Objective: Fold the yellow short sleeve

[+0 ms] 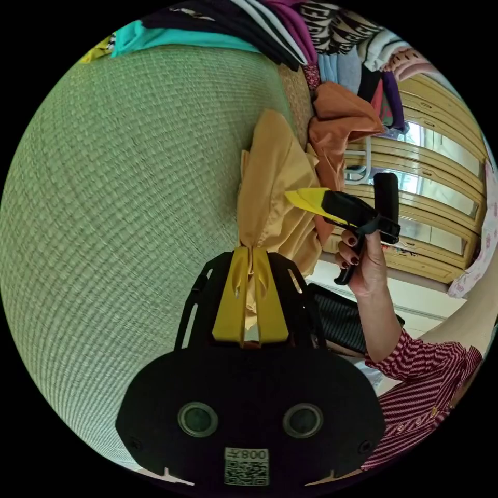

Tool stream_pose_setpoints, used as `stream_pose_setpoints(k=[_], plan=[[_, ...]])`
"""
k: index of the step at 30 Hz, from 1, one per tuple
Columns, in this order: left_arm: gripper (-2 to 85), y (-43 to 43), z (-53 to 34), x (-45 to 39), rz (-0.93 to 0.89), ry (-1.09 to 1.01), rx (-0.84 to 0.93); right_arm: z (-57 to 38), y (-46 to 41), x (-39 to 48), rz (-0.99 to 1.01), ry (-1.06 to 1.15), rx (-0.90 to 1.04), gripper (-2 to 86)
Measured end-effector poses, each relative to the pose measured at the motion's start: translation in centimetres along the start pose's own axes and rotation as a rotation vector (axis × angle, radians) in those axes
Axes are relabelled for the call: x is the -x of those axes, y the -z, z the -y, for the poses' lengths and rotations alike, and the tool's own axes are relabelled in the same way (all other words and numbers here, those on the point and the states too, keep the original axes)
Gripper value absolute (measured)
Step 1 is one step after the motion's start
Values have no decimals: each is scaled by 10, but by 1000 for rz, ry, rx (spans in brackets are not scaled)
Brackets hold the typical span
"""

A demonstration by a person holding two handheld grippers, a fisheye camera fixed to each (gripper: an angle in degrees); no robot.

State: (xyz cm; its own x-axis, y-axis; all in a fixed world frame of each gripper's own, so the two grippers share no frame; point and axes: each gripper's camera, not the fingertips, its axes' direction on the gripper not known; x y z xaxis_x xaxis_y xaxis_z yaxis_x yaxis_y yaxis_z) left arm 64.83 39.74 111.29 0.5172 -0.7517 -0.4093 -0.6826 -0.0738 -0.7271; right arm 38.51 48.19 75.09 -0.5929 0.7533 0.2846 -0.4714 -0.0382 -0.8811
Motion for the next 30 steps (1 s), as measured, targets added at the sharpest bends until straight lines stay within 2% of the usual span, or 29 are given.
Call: stream_pose_setpoints(k=[3, 14, 21, 30], plan=[[12, -4, -21, 1, -65, -48, -10, -8, -29, -2, -22, 2, 52, 113], [5, -8, -119, 30, -84, -142, -9, -96, -70, 6, -53, 27, 129, 148], [3, -1, -188, 46, -67, -233, -17, -151, -98, 23, -227, 43, 185, 82], [2, 35, -324, 88, -141, -319, -98, -242, -116, 72, -55, 143, 184, 38]])
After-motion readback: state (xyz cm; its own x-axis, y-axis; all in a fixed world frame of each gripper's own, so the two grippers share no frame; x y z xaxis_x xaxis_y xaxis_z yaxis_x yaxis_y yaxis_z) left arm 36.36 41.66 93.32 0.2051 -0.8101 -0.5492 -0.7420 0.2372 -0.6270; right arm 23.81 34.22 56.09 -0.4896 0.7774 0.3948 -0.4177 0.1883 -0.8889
